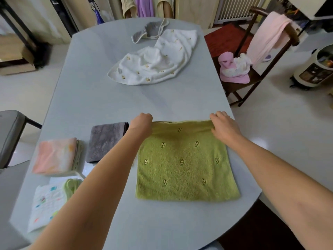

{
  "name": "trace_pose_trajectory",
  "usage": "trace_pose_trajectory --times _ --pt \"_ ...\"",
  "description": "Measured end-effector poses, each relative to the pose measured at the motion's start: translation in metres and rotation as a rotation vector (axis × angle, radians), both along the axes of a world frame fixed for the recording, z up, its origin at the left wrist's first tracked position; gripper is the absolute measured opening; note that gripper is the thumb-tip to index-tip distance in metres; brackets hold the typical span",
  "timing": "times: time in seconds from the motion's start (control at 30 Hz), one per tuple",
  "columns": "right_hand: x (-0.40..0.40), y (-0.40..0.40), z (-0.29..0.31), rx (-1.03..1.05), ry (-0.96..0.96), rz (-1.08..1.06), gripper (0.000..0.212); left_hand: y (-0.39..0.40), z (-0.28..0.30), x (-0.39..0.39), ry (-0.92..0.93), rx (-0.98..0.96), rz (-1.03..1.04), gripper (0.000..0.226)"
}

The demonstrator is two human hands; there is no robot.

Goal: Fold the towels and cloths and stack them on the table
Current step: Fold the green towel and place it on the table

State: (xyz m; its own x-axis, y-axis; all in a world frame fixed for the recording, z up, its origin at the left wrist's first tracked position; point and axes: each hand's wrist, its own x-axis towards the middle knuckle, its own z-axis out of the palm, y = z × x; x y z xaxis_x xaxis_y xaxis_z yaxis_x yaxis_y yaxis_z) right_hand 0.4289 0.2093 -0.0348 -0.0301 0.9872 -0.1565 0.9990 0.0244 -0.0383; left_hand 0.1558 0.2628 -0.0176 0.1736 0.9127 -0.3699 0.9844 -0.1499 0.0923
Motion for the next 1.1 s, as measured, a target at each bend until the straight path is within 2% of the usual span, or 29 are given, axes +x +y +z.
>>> trace_pose_trajectory --times 0.07,0.27,0.5,0.6,0.67,0.77,0.93,1.1 --pt "-0.002 -0.018 0.003 0.025 -0.051 0.004 0.025 -0.016 0.004 -0.002 0.009 0.063 -0.029 0.022" --pt "-0.016 -0.093 -0.001 0.016 -0.015 -0.067 0.035 -0.092 -0.01 -0.011 0.04 0.181 -0.111 0.02" --pt "-0.038 -0.172 -0.024 0.008 -0.05 -0.129 0.038 -0.171 -0.056 -0.042 -0.24 0.307 -0.14 0.023" --pt "-0.039 -0.197 -0.034 0.05 -0.049 -0.128 0.034 -0.201 -0.074 -0.048 -0.248 0.291 -0.166 0.021" --pt "-0.039 -0.206 -0.04 0.099 -0.069 -0.097 0.034 -0.21 -0.077 -0.052 -0.241 0.306 -0.158 0.021" --pt "-0.036 -0.211 -0.043 0.149 -0.065 -0.055 0.047 -0.215 -0.074 -0.05 -0.252 0.338 -0.116 0.02" --pt "-0.027 -0.221 -0.048 0.122 -0.049 -0.013 0.046 -0.233 -0.079 -0.044 -0.29 0.441 -0.1 0.024" --pt "-0.018 -0.227 -0.055 0.108 -0.052 0.059 0.05 -0.247 -0.085 -0.041 -0.272 0.428 -0.102 0.029"
